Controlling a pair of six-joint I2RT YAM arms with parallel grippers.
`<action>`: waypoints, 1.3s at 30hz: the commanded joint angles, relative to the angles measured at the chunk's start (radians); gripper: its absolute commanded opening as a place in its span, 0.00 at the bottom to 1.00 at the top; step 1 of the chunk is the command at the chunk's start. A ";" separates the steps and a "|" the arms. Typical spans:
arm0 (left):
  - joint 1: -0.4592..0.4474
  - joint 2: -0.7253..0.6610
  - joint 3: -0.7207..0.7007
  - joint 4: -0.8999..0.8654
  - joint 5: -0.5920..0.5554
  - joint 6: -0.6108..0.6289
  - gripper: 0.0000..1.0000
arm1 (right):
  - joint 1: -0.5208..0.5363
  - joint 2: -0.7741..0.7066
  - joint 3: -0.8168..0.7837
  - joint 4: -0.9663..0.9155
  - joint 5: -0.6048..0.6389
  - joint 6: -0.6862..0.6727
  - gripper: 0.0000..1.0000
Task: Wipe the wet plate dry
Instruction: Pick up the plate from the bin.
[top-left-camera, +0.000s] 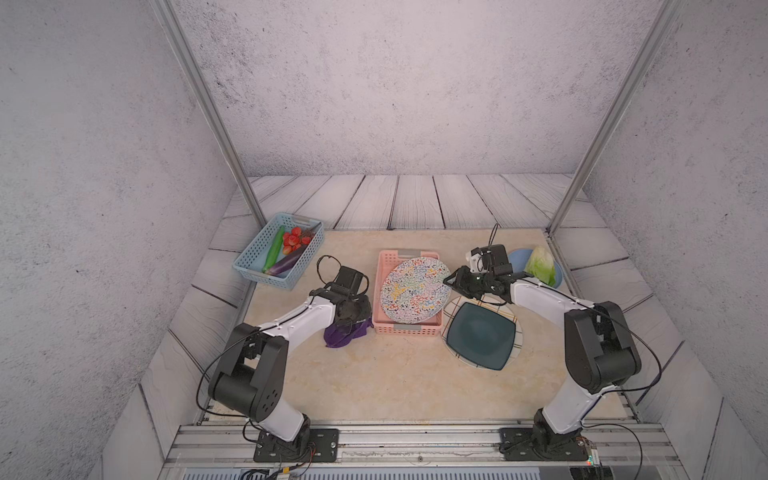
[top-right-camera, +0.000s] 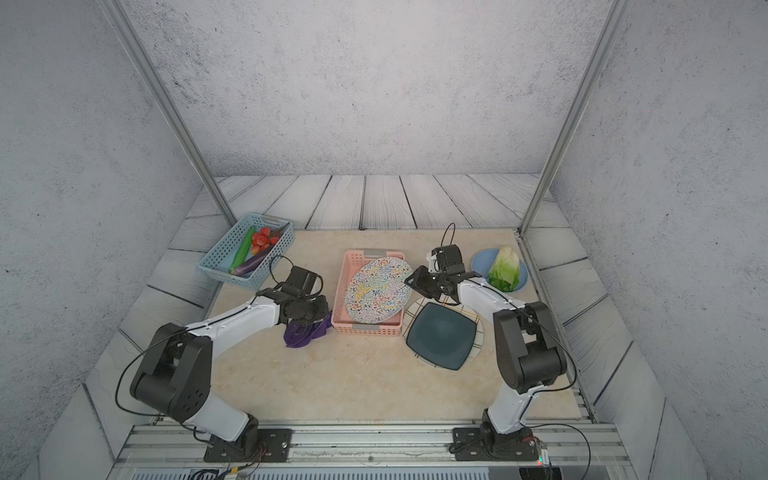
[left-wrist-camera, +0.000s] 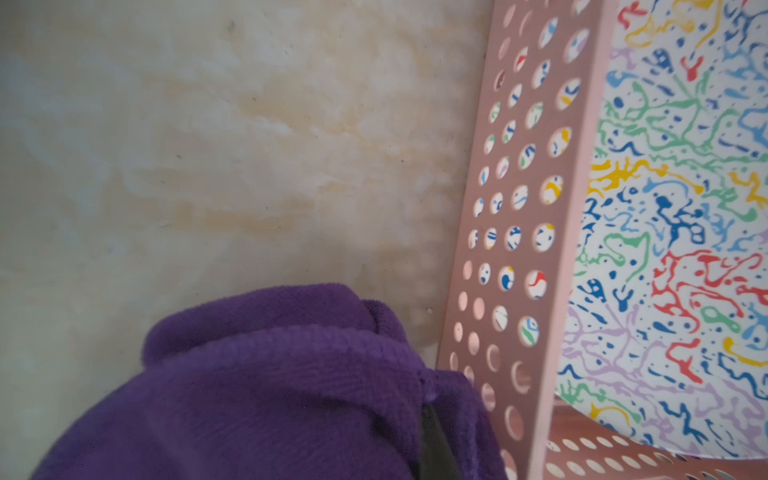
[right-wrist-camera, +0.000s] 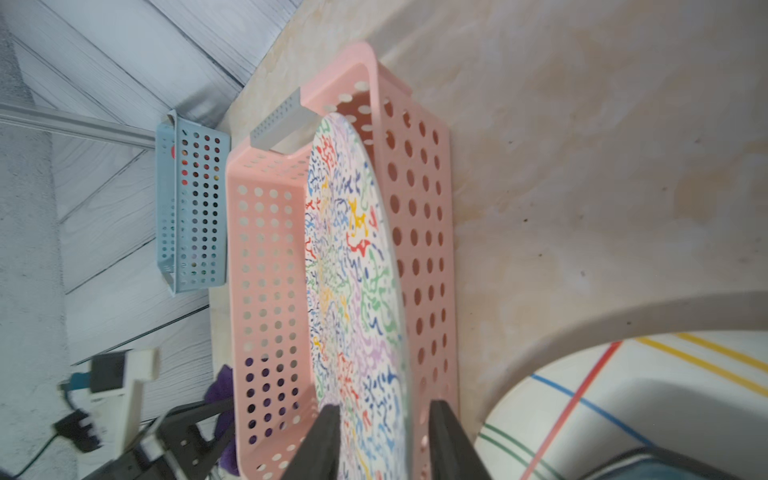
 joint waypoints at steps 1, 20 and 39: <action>0.006 0.046 0.019 0.050 0.091 -0.010 0.00 | 0.017 -0.035 0.007 0.054 -0.046 0.007 0.33; 0.004 -0.006 -0.023 0.103 0.140 -0.021 0.00 | 0.168 0.123 0.060 0.178 0.001 0.118 0.35; 0.007 -0.508 0.162 -0.060 0.172 0.049 0.00 | 0.184 -0.192 -0.042 0.232 0.022 0.148 0.00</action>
